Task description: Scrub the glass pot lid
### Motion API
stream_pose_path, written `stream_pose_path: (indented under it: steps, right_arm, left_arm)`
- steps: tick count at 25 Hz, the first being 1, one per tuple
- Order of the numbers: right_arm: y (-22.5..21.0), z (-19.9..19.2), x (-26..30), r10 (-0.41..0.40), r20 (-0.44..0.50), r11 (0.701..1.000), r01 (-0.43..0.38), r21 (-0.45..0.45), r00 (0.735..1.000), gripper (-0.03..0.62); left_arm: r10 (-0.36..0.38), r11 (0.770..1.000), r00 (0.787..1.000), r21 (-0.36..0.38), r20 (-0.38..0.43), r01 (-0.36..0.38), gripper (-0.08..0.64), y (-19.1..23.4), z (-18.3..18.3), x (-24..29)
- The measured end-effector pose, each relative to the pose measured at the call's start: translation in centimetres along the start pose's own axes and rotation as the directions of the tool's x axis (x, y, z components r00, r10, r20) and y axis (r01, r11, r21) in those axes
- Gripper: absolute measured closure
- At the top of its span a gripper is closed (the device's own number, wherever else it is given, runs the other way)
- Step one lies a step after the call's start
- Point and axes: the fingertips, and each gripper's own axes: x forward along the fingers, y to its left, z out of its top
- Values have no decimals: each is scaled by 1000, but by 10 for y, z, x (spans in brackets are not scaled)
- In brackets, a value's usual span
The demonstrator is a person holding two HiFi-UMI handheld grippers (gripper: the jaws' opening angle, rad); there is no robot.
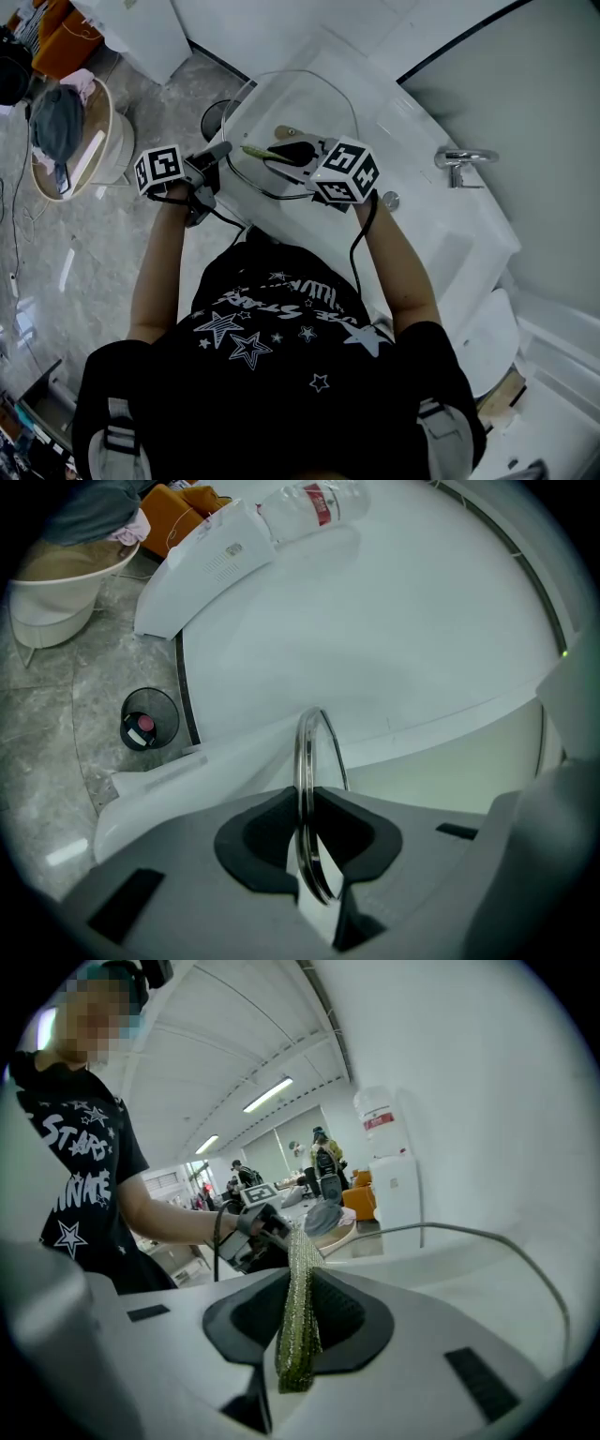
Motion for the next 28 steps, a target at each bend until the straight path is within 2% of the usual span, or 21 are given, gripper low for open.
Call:
stream_pose_path:
  steps: [2,4,7,10,14,20,23,28]
  right_arm:
    - [-23,5,-12,-107,18,994,108,-18,994,522]
    - [-49,11,-26,-227,43,973,228,-38,973,523]
    - [-84,18,-44,-391,62,916,395,-76,918,523]
    - [-112,16,-56,-511,35,850,511,-128,859,523]
    - [-135,6,-61,-616,-28,764,588,-267,787,523]
    - [-151,1,-59,-688,-52,679,617,-399,724,523]
    - [-157,0,-61,-698,-27,667,635,-390,716,523]
    - [-157,-14,-53,-665,-69,711,603,-361,743,522]
  left_arm:
    - [3,1000,1000,1,1,-3,497,1,0,0]
    - [4,1000,1000,3,-1,-4,497,1,-1,1]
    - [5,1000,1000,2,-6,-5,497,1,-1,1]
    - [5,1000,1000,0,-10,-5,497,2,-2,2]
    - [5,1000,1000,2,-13,-5,497,3,-2,3]
    - [-4,1000,1000,-6,-21,4,497,5,-2,2]
    - [-9,1000,1000,-6,-26,9,497,5,-3,3]
    - [-25,1000,1000,-10,-18,25,497,2,-2,3]
